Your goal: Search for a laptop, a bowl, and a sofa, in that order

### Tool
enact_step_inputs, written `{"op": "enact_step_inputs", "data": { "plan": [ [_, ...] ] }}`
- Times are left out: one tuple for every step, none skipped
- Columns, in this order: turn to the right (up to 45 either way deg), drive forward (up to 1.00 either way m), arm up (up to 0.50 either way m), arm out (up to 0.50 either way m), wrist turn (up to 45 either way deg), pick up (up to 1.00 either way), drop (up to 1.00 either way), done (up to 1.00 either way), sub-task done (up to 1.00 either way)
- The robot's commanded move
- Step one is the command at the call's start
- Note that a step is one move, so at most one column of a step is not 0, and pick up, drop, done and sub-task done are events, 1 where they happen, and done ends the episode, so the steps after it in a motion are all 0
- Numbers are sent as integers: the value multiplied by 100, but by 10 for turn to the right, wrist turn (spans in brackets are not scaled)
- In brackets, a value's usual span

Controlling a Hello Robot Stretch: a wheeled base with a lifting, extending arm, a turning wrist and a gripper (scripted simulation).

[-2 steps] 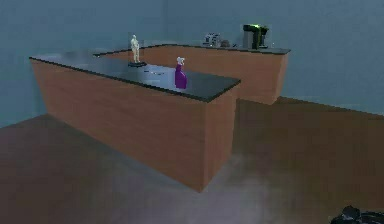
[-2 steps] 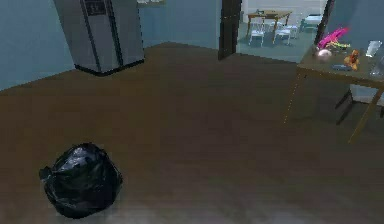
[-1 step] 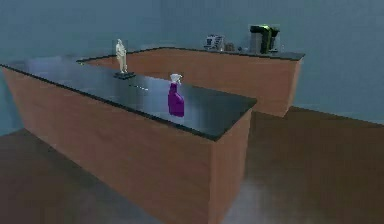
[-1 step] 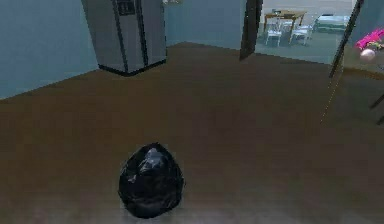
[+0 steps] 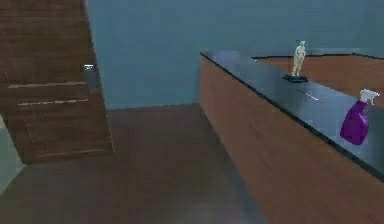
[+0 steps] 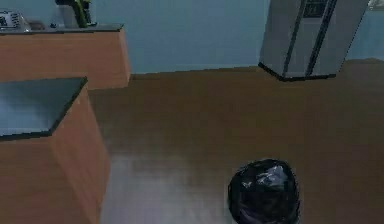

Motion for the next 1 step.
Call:
{"op": "enact_step_inputs", "data": {
  "plan": [
    [-330, 0, 0, 0, 0, 0, 0, 0, 0]
  ]
}}
